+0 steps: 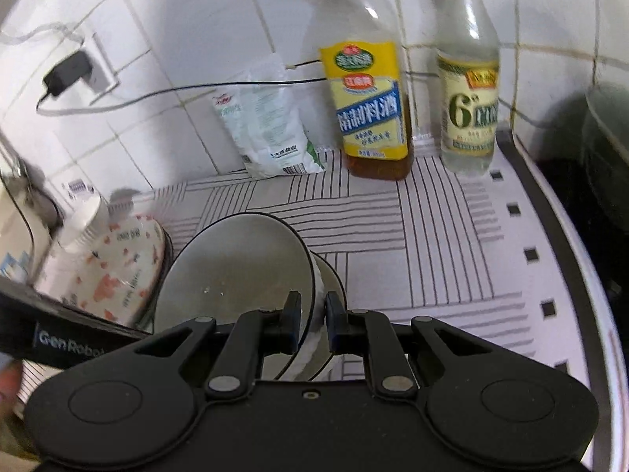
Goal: Organize plates and bowls
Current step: 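Lower the held bowl down into the other white bowl, then open both grippers and withdraw from the two stacked bowls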
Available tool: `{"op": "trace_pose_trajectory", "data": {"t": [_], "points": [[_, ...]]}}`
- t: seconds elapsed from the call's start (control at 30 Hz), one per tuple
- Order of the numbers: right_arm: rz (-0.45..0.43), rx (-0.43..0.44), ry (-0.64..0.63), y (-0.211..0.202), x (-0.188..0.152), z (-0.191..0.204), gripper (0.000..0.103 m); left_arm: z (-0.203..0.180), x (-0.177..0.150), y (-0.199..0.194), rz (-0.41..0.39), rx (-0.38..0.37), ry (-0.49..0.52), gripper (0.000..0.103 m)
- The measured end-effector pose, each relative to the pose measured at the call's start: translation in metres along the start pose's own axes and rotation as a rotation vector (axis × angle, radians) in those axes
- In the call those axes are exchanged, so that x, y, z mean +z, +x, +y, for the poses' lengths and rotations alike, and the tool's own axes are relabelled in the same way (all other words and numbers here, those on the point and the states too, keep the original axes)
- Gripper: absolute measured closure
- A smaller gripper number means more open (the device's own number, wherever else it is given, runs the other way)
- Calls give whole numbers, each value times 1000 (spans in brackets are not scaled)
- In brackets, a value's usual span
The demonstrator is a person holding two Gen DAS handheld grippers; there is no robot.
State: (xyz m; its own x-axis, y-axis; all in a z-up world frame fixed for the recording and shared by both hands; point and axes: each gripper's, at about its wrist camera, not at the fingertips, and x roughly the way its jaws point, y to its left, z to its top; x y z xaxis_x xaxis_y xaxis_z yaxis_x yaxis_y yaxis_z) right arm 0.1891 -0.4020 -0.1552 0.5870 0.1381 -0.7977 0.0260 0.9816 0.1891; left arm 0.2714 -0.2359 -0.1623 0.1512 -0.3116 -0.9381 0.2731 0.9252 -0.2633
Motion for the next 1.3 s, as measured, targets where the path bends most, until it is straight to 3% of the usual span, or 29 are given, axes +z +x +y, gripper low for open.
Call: {"op": "trace_pose_trajectory", "data": {"t": [0.47,0.63,0.87,1.0,1.3], "points": [[-32,-142,-270,9,-4,22,85,-5,8,9,50,19,3,75],[-15,-106,-197,7,-3,12,84,-5,8,2,40,14,1,73],[-24,-99,-231,-18,-6,18,82,-15,0,-27,-12,-6,63,66],[-39,-49,-203,-41,-7,22,82,-18,-8,-49,-55,-29,113,63],[-65,-20,-159,-75,-15,49,57,0,-29,-97,-139,-54,215,57]]}}
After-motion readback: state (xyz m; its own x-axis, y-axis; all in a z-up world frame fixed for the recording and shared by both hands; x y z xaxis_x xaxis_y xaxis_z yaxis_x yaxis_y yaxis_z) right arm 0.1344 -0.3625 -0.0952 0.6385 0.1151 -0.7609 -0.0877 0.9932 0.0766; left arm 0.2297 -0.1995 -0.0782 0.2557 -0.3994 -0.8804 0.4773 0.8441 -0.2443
